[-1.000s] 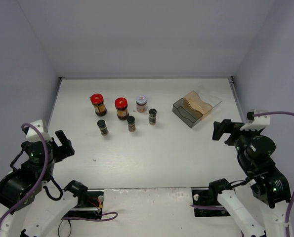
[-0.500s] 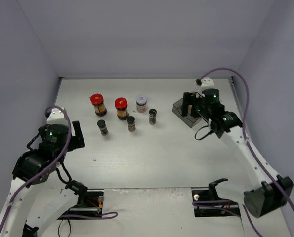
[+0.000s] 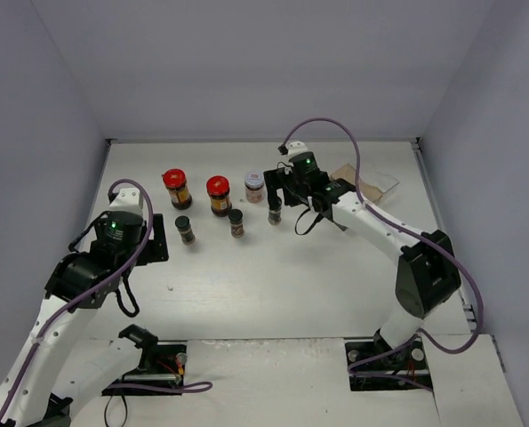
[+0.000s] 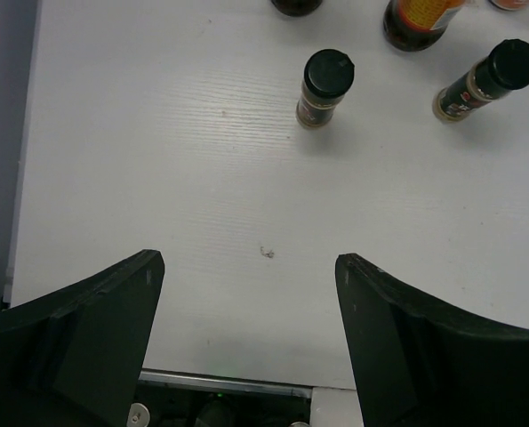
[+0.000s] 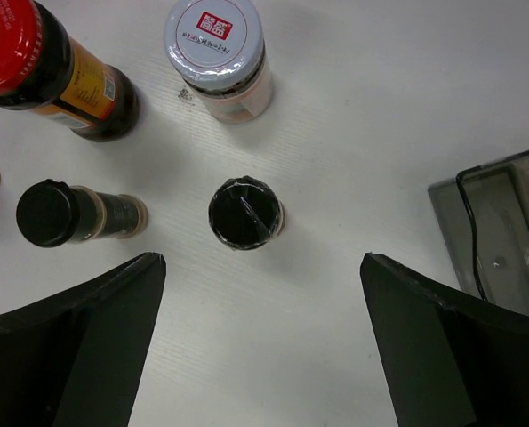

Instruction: Organize the condiment bottles

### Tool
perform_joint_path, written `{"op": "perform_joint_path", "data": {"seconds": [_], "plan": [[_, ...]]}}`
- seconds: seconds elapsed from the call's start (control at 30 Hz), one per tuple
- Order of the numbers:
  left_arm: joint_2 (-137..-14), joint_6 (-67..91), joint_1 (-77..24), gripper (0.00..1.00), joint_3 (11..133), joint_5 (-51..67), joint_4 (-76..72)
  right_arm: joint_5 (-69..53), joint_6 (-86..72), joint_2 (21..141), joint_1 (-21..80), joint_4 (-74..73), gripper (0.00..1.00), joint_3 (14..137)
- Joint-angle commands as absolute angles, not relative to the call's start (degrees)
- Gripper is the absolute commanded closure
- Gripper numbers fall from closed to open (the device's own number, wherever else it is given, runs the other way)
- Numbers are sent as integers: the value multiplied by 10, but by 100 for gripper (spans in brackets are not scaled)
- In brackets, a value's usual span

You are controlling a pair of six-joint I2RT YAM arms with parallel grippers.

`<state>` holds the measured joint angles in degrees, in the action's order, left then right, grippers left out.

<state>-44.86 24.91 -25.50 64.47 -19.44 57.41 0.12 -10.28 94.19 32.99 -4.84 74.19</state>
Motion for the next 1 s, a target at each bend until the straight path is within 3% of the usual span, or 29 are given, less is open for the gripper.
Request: {"op": "perform_joint_path", "data": {"seconds": [0.0,0.37,0.47,0.5,0.53,0.63,0.77,0.97], "plan": [[-445,263,-257,22,652,-171,545,-3,-97,963,337,-6,4,781],[-434,300,-257,22,649,-174,563,-25,-72,1045,337,37,16,794],[-430,303,-257,21,647,-180,565,-21,-66,1058,337,44,25,794],[-428,305,-257,21,650,-175,568,-20,-61,1057,337,58,44,788],[-428,305,-257,21,650,-175,568,-20,-58,1056,337,63,44,784],[-422,307,-257,22,647,-179,573,-18,-54,1055,333,66,65,784],[-417,310,-257,22,642,-181,576,-5,-38,1030,330,65,100,793],[-411,313,-257,21,643,-185,585,-2,-22,998,267,19,100,878]]}}
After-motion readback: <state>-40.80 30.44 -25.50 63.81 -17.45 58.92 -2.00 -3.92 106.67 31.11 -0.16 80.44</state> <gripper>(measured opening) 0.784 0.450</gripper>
